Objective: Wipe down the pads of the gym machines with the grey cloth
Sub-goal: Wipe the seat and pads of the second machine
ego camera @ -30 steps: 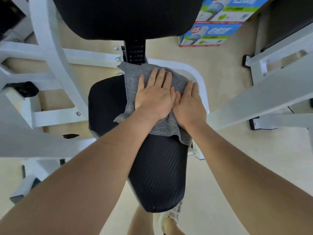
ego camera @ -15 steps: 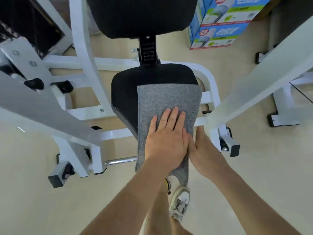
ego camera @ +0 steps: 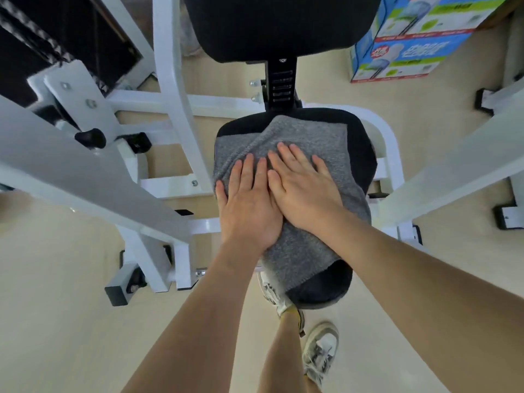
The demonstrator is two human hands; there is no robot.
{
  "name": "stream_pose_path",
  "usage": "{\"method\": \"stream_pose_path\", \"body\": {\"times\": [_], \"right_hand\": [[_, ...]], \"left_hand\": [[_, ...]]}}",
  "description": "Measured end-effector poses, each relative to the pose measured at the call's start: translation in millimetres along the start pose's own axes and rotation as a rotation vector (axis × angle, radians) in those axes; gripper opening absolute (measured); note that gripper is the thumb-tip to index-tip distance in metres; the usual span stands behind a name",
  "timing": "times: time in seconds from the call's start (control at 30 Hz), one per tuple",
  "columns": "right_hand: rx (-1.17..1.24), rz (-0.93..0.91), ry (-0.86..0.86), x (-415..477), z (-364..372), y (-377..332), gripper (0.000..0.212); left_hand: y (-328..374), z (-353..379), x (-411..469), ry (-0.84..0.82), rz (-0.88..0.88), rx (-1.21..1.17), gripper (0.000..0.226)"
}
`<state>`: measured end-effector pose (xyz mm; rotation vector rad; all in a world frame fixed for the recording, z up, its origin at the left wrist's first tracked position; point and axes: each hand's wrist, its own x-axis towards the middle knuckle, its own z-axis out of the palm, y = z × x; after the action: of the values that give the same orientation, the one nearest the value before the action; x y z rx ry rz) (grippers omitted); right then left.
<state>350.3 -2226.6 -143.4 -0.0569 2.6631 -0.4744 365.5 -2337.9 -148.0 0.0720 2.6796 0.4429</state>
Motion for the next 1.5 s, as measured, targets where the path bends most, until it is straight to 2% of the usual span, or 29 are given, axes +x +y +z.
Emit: {"method": "stream_pose_path", "body": {"times": [0.13,0.23,0.3,0.37,0.43,0.5,0.67,0.83,0.93,1.0,1.1,1.2,1.3,1.37,1.43,1.5], "right_hand": [[0.006,-0.008,0.028,53,3,-11,0.053],[0.007,-0.034,0.048,85,4,-19,0.053],[0.009,-0.059,0.078,97,4,-22,0.052],[0.016,-0.077,0.111,101,3,-23,0.052],[0.024,-0.083,0.103,94,4,-26,0.053],[0.025,-0.094,0.077,79,7,-30,0.053],[0.035,-0.214,0.004,19,11,-32,0.054],[0.01,-0.304,-0.005,-45,10,-14,0.053],[0.004,-0.308,-0.006,-80,11,-2,0.053],[-0.005,-0.301,0.029,-103,14,8,0.053],[0.016,-0.293,0.131,-137,22,23,0.057],[0.139,-0.241,0.181,-163,32,33,0.059],[0.547,-0.089,0.168,-184,41,29,0.063],[0.881,0.037,0.166,-183,45,19,0.07],[1.049,0.148,0.242,-165,47,11,0.075],[1.157,0.276,0.316,-139,45,12,0.082]], "left_hand": [[-27,-5,53,0.075,0.021,-0.017,0.06],[-41,-8,83,0.126,0.021,-0.169,0.057],[-43,-11,90,0.155,-0.073,-0.292,0.057],[-38,-14,90,0.157,-0.246,-0.416,0.067],[-31,-16,77,0.184,-0.35,-0.472,0.071],[-25,-9,57,0.232,-0.386,-0.549,0.066],[-5,22,-16,0.271,-0.44,-1.005,0.062],[24,38,-75,0.246,-0.449,-1.133,0.063],[49,47,-110,0.382,-0.426,-1.223,0.033],[66,53,-132,0.436,-0.393,-1.266,0.023],[79,64,-155,0.467,-0.353,-1.196,0.024],[79,73,-173,0.482,-0.319,-1.144,0.026],[80,69,-190,0.418,-0.297,-1.096,0.028],[75,62,-187,0.391,-0.31,-0.925,0.046],[70,53,-169,0.349,-0.293,-0.845,0.059],[68,41,-145,0.323,-0.182,-0.649,0.054]]}}
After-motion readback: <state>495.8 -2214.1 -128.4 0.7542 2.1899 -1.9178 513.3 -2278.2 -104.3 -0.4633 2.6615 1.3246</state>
